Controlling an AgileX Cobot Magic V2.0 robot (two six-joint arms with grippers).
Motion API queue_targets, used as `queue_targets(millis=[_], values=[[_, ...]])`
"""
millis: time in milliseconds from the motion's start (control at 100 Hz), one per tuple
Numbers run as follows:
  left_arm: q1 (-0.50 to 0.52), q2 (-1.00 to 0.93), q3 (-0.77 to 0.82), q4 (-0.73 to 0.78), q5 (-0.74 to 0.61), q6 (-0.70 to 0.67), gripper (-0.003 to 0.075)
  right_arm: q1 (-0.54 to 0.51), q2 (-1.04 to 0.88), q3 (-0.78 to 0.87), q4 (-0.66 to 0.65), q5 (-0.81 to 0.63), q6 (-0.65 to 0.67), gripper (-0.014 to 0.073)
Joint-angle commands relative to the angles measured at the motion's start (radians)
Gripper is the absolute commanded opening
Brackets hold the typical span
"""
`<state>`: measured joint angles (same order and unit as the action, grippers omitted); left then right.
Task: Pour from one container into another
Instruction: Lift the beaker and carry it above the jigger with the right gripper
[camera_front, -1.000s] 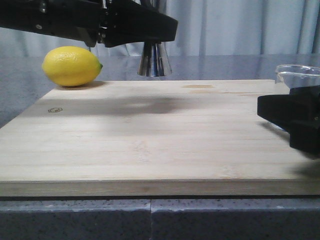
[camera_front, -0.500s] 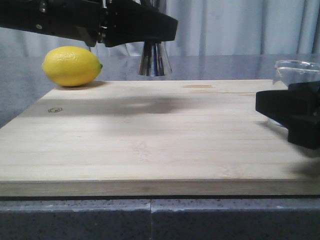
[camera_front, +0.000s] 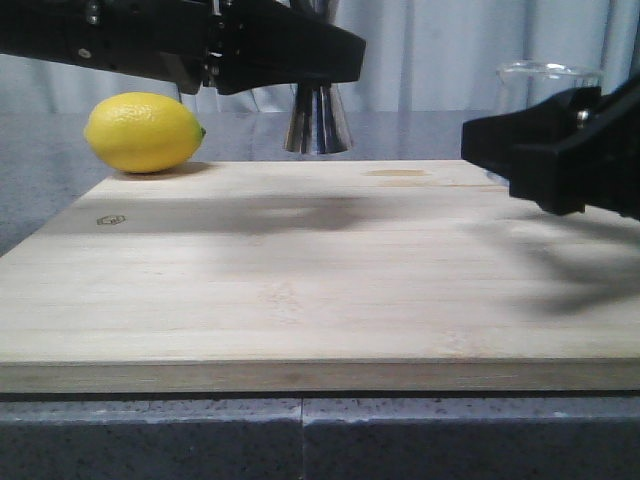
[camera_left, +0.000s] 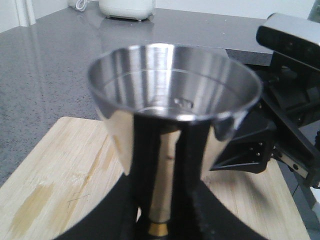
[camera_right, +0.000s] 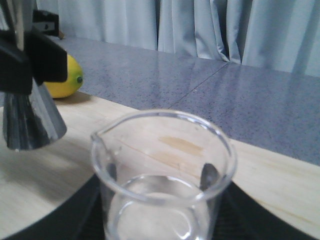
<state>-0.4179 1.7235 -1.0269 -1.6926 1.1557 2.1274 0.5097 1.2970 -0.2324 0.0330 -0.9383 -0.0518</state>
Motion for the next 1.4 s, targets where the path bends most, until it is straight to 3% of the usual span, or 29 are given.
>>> queue_targets(millis=[0,450,1390], values=[[-0.018,-0.053,-0.03,-0.074,0.111,-0.007,-0.0019,0.0,-0.057,-0.063,-0.022,0.005,-0.011,0.0173],[-0.023,-0.053,-0.03,-0.056,0.111,-0.032,-0.0019,0.0,-0.241,-0.308,-0.055,0.469,-0.143,0.0173],[-0.093,-0.053,-0.03,-0.036,0.111,-0.033,-0.0019,0.0,-0.284,-0.587,-0.285,0.855,-0.174,0.0171]])
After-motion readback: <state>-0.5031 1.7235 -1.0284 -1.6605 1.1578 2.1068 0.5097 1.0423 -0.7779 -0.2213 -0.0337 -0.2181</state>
